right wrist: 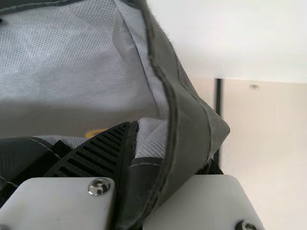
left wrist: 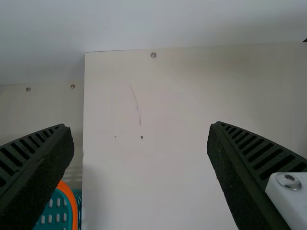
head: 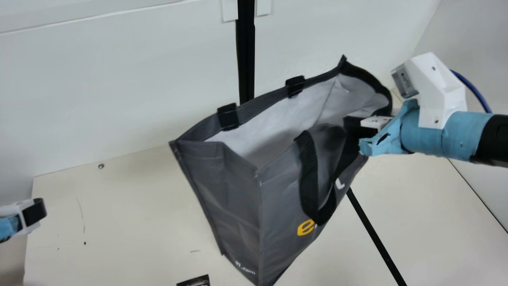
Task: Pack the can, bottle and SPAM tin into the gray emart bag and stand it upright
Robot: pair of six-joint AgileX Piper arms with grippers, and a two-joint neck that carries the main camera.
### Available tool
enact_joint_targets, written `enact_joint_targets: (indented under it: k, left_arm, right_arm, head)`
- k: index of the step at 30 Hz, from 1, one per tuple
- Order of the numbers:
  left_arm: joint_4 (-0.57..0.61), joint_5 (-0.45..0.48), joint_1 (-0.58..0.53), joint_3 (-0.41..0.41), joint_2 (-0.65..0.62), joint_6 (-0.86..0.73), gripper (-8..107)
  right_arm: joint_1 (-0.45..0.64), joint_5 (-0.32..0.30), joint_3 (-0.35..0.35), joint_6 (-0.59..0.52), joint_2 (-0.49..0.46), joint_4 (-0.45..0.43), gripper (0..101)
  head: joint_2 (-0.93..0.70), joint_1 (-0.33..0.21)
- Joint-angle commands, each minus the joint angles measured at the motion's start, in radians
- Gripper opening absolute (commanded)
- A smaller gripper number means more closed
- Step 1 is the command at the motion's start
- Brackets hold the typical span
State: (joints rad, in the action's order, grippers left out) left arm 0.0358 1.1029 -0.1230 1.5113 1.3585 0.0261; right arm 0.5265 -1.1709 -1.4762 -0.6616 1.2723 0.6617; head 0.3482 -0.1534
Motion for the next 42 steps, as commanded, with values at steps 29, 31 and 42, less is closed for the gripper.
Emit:
enact_joint_targets:
  k: [29,31,42]
  left_arm:
    - [0.000,0.000,0.000,0.000,0.000,0.000,90]
    - [0.000,0.000,0.000,0.000,0.000,0.000,90]
    - [0.000,0.000,0.000,0.000,0.000,0.000,90]
  right_arm:
    - [0.423,-0.031,-0.413,-0.005,0.298,-0.093,0]
    - [0.450,-0.038,-0.448,-0.012,0.327,-0.088,0]
    - [0.542,-0.049,-0.580,0.007,0.454,-0.094,13]
  head:
    - [0.001,-0.021]
    - [0.001,-0.021]
    - [0.001,-0.021]
